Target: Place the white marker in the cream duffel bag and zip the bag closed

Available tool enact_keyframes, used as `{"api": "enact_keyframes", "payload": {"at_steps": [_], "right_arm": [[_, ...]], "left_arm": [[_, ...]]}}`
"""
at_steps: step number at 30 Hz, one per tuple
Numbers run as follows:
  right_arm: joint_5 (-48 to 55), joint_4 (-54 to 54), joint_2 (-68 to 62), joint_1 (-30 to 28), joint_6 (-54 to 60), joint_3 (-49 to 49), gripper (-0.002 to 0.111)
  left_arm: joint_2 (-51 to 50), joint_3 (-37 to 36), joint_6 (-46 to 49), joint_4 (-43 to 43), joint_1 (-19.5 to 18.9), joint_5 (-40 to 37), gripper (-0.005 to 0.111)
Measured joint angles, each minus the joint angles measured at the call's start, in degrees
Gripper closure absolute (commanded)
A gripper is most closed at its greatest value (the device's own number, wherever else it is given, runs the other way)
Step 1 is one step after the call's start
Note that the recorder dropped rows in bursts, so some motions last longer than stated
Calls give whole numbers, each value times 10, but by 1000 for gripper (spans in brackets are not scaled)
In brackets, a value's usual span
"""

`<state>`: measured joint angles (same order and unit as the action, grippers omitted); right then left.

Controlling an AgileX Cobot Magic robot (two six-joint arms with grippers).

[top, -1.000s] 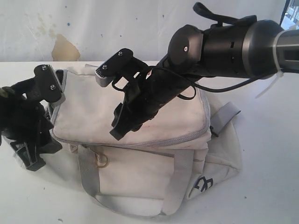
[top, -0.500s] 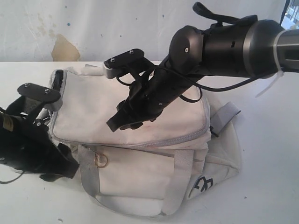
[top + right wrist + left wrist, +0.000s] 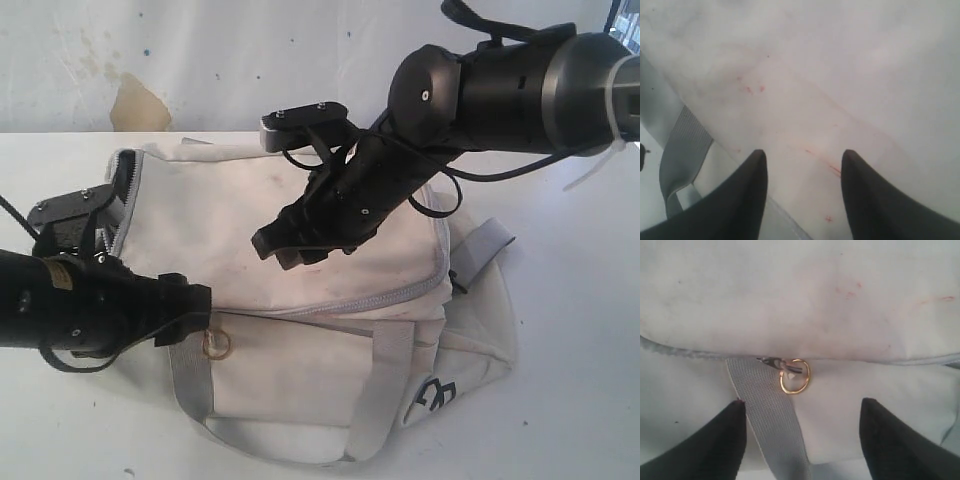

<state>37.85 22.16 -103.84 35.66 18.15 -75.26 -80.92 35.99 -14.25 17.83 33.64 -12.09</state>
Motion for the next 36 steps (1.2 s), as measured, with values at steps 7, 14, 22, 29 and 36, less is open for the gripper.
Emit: {"api": "enact_keyframes", "payload": {"at_steps": [7, 14, 22, 29, 36], "right_arm": [[0, 0, 0, 0, 1, 0, 64], [-1, -1, 0, 0, 1, 0, 64], [-16, -1, 0, 0, 0, 0, 64], [-20, -1, 0, 0, 0, 0, 64], [-21, -1, 0, 0, 0, 0, 64]], "left_arm": [[-53, 0, -3, 24, 0, 51, 37], [-85, 0, -3, 26, 0, 113, 37], [-120, 0, -22, 31, 15, 108, 54], [-123, 0, -36, 46, 28, 121, 40], [-138, 0, -38, 54, 28, 177, 43]]}}
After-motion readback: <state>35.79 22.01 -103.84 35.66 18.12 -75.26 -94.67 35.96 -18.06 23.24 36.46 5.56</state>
